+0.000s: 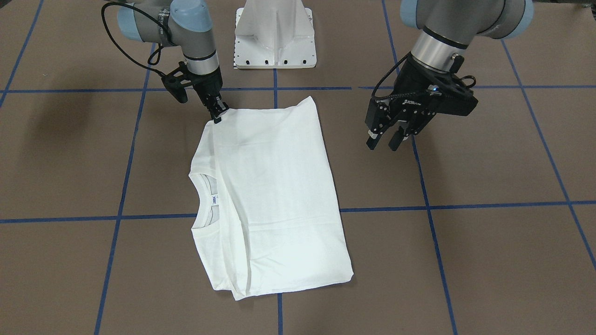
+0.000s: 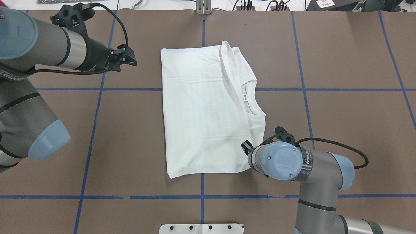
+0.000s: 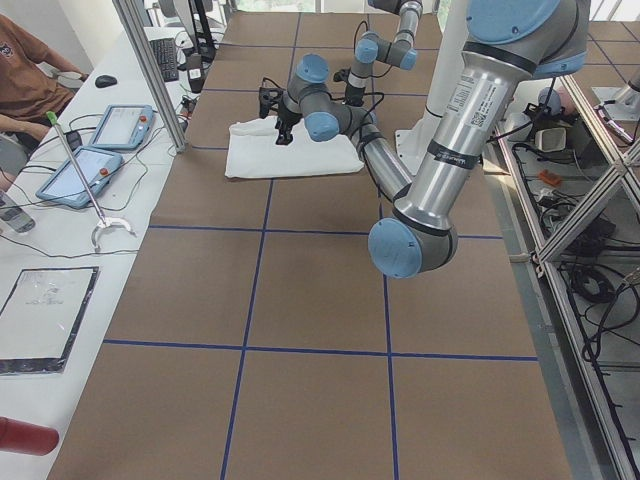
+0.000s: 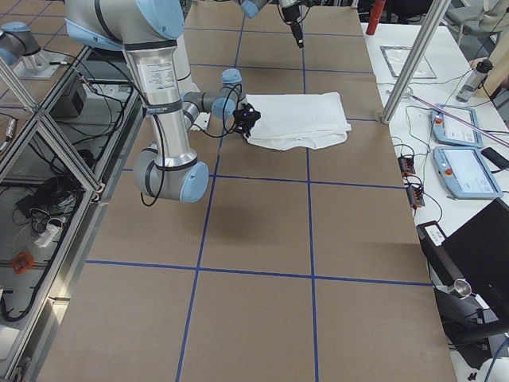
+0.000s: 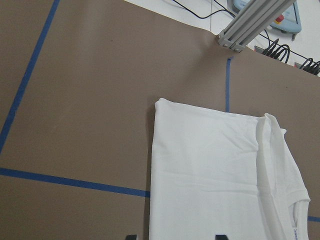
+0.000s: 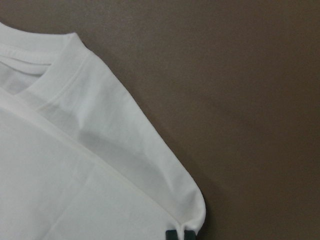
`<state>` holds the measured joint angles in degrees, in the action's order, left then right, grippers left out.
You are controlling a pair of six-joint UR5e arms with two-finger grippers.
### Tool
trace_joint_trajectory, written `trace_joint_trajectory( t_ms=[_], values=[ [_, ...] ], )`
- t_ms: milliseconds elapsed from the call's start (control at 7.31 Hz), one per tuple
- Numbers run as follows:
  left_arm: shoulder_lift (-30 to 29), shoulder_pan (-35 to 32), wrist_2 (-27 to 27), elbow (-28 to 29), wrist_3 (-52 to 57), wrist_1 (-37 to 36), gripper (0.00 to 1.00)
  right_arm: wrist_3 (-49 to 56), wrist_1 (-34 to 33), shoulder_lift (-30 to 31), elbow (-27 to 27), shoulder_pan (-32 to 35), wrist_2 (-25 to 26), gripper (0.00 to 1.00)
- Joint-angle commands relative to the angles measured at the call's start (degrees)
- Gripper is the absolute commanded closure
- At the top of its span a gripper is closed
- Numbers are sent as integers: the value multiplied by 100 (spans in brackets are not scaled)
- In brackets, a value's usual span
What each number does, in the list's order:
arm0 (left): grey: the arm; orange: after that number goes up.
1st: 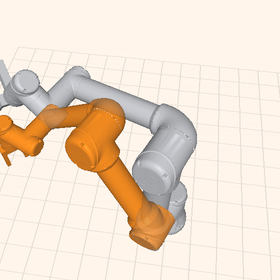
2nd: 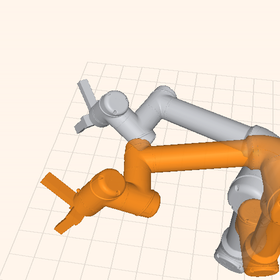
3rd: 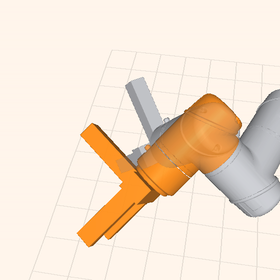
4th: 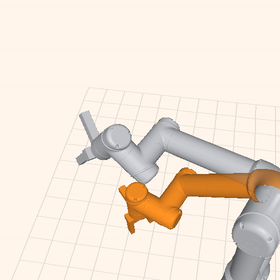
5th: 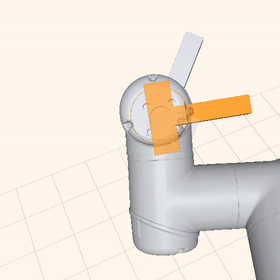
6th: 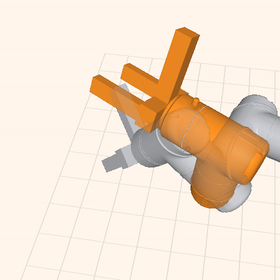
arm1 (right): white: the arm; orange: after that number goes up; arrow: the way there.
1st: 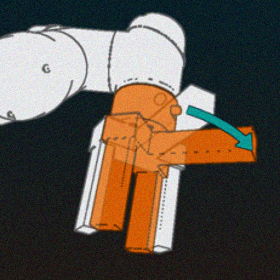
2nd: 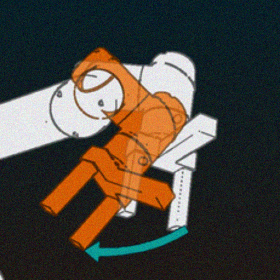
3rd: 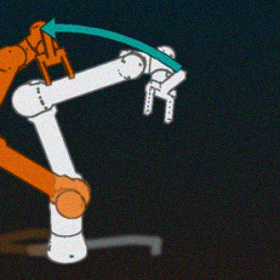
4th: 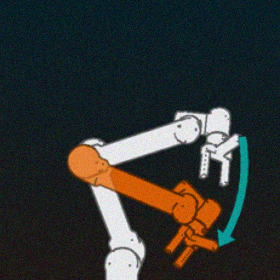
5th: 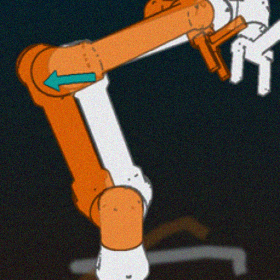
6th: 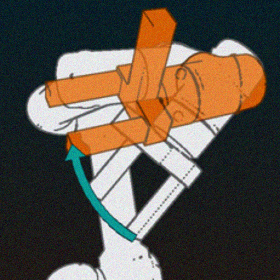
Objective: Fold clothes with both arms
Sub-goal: 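Move the right gripper to the shirt corner nearest the robot, then lower the left gripper to the other corner nearest the robot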
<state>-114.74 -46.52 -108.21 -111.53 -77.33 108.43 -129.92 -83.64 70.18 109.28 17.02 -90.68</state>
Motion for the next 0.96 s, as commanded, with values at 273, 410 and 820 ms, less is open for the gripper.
trace_joint_trajectory(
  t_ms=[273, 410, 820],
  values=[
    [-31, 598, 63, -131, -1376, 20, 39, -356, -30, 110, 356, -84, -81, 100],
    [-5, 1001, 238, -332, -1903, 20, 39, -384, -30, 110, 427, -206, -81, 100],
    [136, 2434, 1457, -527, -3459, 2, 39, -385, -30, 285, 664, -216, -151, 100]
  ],
)
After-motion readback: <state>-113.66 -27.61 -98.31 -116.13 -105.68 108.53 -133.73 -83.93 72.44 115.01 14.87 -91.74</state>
